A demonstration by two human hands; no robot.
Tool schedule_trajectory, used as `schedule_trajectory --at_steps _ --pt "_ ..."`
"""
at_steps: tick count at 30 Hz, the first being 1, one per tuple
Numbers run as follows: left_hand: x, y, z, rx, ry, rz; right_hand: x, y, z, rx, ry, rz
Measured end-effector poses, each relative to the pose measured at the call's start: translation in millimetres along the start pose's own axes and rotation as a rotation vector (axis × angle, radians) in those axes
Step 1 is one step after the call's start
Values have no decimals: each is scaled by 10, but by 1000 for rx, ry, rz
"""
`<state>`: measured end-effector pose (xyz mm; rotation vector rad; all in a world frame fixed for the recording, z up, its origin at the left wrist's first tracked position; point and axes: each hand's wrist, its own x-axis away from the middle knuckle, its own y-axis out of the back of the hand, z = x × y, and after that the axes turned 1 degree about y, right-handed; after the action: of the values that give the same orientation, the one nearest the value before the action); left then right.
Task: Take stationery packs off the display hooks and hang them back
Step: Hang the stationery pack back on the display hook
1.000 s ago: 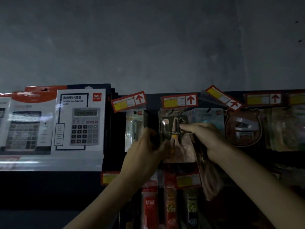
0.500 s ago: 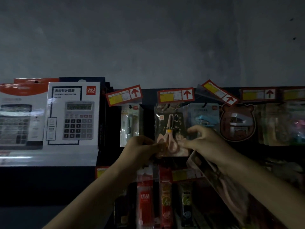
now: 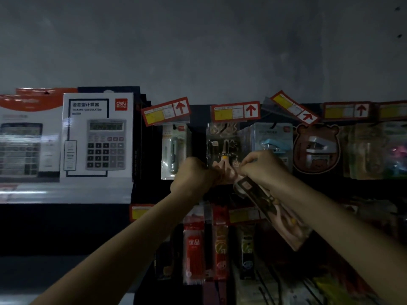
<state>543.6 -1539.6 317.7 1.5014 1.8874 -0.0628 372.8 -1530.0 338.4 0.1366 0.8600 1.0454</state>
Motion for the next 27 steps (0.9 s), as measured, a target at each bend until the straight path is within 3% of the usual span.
schedule_trajectory --at_steps 5,13,20,23,27 --pt "-18 -95 11 -97 -33 -45 -120 -106 -28 -19 -53 34" --pt "36 -114 89 -64 -29 125 -55 -142 -83 -12 -10 98" --pt "58 -61 108 -79 -31 142 29 -107 -105 83 74 74" --pt "91 -52 61 -223 -148 140 85 -27 -120 73 124 51" --pt "97 -84 -52 -601 -417 -47 165 96 -127 14 198 12"
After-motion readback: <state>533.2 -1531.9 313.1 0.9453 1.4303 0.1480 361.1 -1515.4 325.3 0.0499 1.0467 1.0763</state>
